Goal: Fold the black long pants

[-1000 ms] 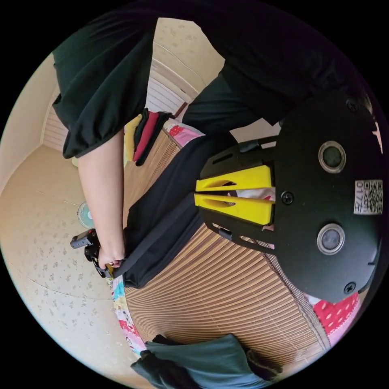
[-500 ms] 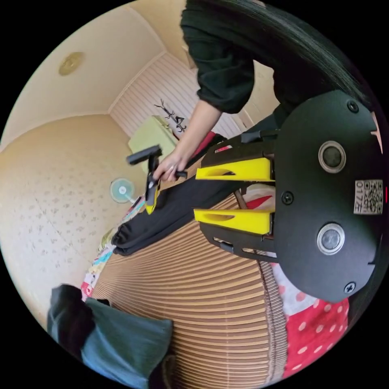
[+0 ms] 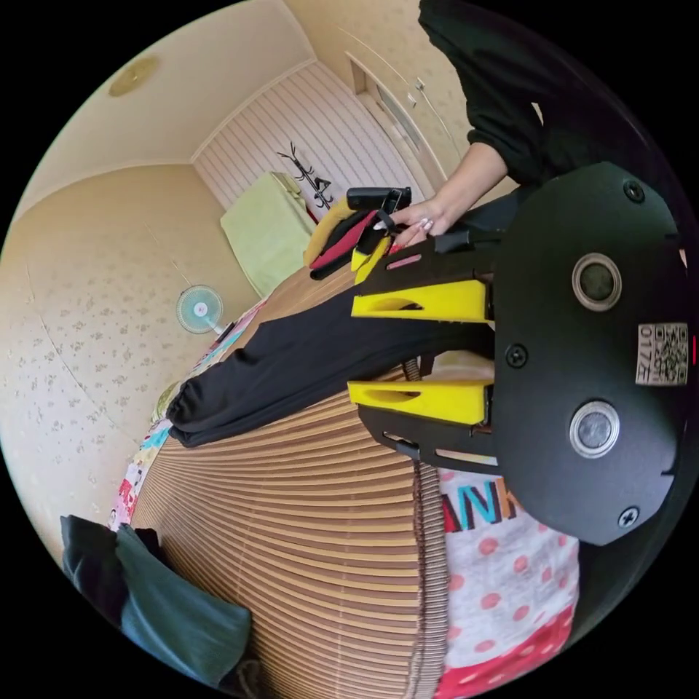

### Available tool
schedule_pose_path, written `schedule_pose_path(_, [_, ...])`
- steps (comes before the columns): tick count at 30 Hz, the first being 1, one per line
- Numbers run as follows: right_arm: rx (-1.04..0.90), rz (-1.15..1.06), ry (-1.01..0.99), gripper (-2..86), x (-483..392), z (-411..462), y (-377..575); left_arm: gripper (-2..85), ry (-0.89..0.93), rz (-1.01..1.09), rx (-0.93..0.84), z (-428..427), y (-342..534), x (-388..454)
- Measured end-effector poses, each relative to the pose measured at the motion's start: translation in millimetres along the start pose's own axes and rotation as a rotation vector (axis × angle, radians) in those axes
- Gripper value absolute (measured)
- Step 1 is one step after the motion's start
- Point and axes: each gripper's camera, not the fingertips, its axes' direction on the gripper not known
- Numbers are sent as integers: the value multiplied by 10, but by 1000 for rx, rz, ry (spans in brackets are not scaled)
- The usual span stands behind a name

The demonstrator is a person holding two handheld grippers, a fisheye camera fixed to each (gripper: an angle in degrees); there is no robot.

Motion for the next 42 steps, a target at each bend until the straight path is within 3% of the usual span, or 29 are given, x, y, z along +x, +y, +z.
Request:
schedule_pose_path(7, [-14, 142, -166, 57, 151, 52, 94, 63, -135, -62, -38, 58, 22, 161])
schedule_pose_path(12, [44, 224, -367, 40, 459, -260, 293, 43, 37, -137, -11, -109, 162, -15])
schedule_pose_path(17, [42, 223, -334, 44, 529, -489, 496, 67, 63, -159, 114, -446, 364, -82])
schedule_pose_path(19, [56, 200, -335, 57, 516, -578, 560, 112, 25, -145, 55, -394, 321, -11])
schedule_pose_path(24, [-7, 172, -276, 51, 382, -593, 603, 64, -4, -112, -93, -111, 381, 197])
schedule_pose_path(30, [-5, 84, -211, 56, 333, -876, 811, 55, 25, -77, -85, -283, 505, 246])
schedule_pose_path(34, [8, 67, -266, 72, 424, -913, 938, 91, 106, -91, -62, -318, 572, 235])
schedule_pose_path(37, [-46, 63, -323, 57, 428, -801, 992, 57, 43, -86, -78, -329, 615, 321])
schedule_pose_path(42, [38, 71, -517, 32, 446, -1158, 1174, 40, 167, 92, -74, -741, 571, 673])
